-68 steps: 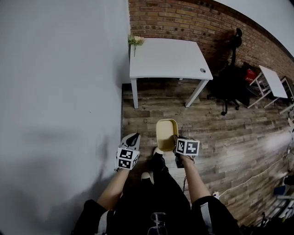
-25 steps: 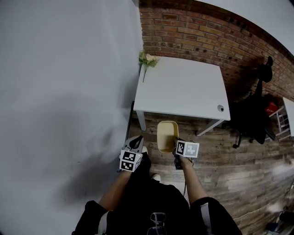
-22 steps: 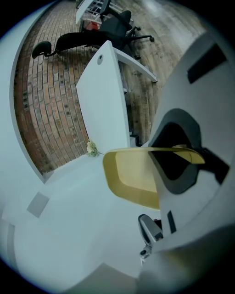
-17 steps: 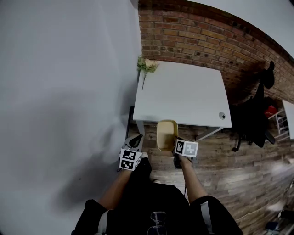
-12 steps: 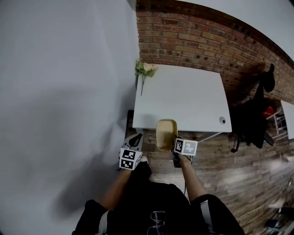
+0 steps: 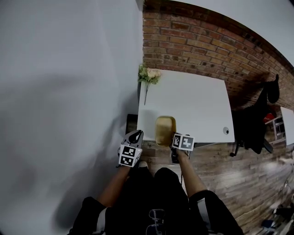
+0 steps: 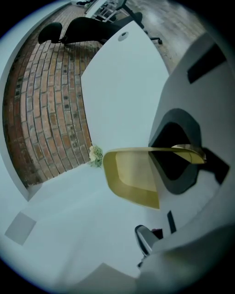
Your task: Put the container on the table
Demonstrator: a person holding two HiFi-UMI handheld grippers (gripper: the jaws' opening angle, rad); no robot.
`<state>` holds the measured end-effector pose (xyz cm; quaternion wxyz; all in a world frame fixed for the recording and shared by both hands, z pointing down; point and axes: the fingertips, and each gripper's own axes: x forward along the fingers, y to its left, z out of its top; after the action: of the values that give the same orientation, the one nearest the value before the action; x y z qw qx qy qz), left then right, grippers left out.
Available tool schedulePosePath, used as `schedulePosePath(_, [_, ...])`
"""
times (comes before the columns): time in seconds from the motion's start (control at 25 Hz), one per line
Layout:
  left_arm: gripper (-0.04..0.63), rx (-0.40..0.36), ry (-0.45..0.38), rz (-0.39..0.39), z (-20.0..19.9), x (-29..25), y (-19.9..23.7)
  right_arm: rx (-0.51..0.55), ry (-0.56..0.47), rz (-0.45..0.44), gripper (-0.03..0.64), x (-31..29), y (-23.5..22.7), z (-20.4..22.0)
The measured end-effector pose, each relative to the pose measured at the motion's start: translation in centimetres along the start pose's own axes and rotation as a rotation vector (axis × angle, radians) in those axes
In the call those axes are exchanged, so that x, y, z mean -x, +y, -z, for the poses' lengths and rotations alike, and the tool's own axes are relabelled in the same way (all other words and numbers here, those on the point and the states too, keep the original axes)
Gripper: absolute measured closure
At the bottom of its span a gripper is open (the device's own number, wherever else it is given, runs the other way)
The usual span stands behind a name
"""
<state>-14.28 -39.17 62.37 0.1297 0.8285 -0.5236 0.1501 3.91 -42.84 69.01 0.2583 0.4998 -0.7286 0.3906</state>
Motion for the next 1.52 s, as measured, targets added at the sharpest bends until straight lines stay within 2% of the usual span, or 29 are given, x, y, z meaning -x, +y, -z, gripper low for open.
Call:
schedulePosePath(1.0, [0.568, 0.046, 0.059, -0.062, -1.0, -11.1, 8.4, -0.046, 0.082, 0.017, 0.589, -15.3, -0.5, -10.7])
schedulePosePath(1.52, [0.568, 0.102, 0.133, -0.109, 1.0, -11.5, 10.4, -0.091, 0.156, 0.033, 0.589, -21.2, -0.2, -11.6])
